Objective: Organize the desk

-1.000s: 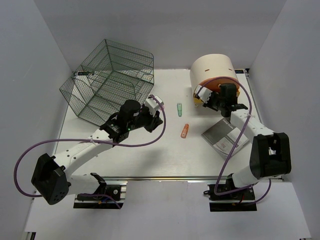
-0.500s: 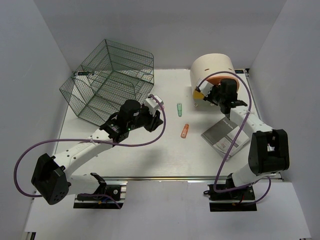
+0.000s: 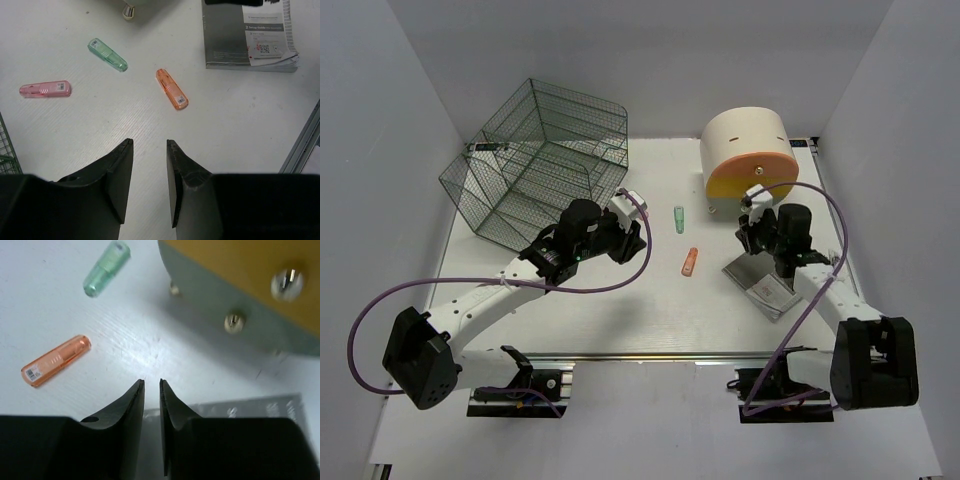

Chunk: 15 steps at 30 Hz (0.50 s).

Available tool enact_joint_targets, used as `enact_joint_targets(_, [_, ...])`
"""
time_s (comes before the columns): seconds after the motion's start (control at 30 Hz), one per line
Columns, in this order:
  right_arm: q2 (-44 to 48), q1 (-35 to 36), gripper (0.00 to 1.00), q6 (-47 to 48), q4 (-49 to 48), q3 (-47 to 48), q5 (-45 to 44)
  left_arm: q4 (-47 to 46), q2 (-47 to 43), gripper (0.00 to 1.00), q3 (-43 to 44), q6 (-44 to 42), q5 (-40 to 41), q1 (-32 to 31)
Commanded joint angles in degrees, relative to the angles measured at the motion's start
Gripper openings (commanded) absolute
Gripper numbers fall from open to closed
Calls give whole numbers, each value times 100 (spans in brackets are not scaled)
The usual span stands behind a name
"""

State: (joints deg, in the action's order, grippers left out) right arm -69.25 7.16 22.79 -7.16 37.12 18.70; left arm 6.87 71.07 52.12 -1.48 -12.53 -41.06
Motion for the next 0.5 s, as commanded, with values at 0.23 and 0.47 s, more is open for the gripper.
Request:
enact_joint_targets(0.23, [-377, -637, 54, -3225, -1735, -628, -438, 16, -76, 44, 185, -28, 67, 1])
enact_joint_targets(0.47, [-1739, -1129, 54, -4017, -2518, -171, -60, 16, -76, 44, 185, -37, 84, 1])
